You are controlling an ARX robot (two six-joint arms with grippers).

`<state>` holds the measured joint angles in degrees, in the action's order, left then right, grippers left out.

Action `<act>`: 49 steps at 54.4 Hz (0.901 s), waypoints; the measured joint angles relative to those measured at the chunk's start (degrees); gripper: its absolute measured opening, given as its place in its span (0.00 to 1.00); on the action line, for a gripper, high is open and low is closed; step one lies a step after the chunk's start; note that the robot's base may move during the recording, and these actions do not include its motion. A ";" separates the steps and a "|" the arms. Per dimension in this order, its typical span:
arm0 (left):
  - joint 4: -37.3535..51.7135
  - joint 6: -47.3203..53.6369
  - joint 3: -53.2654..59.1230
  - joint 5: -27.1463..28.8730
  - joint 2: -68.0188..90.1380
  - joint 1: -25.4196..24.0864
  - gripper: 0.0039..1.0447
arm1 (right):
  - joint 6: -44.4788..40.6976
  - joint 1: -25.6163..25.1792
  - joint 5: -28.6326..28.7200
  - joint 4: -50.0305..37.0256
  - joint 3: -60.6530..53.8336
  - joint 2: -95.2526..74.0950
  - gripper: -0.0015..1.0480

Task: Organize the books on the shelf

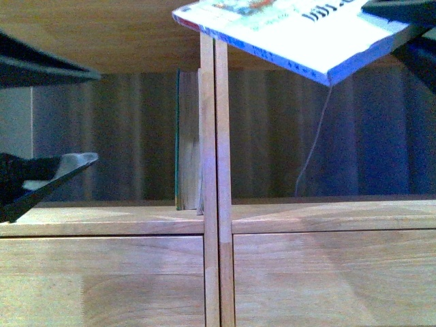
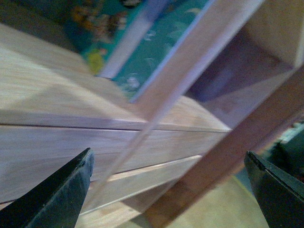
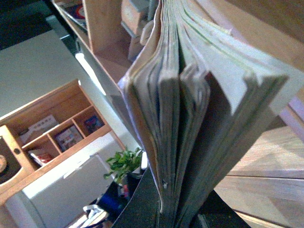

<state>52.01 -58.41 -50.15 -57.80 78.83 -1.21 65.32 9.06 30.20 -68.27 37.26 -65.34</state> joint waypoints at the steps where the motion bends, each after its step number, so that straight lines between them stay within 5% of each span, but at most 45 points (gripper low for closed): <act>1: 0.76 -0.46 0.11 0.33 -0.13 0.94 0.93 | -0.02 0.09 -0.57 -0.22 0.15 -0.66 0.07; 20: 6.14 -4.44 1.55 5.14 -1.57 11.56 0.93 | -2.14 9.84 -3.72 0.13 3.72 -4.37 0.07; 30: 7.45 -4.79 1.36 5.97 -1.57 13.84 0.93 | -5.60 17.38 -5.40 1.42 3.78 -4.74 0.07; 49: 6.36 -2.89 0.28 6.93 -2.58 14.40 0.93 | -7.04 21.62 -7.43 1.97 3.10 -4.04 0.07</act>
<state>58.37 -61.30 -49.87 -50.87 76.25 13.19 58.28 30.68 22.76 -66.30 40.36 -69.38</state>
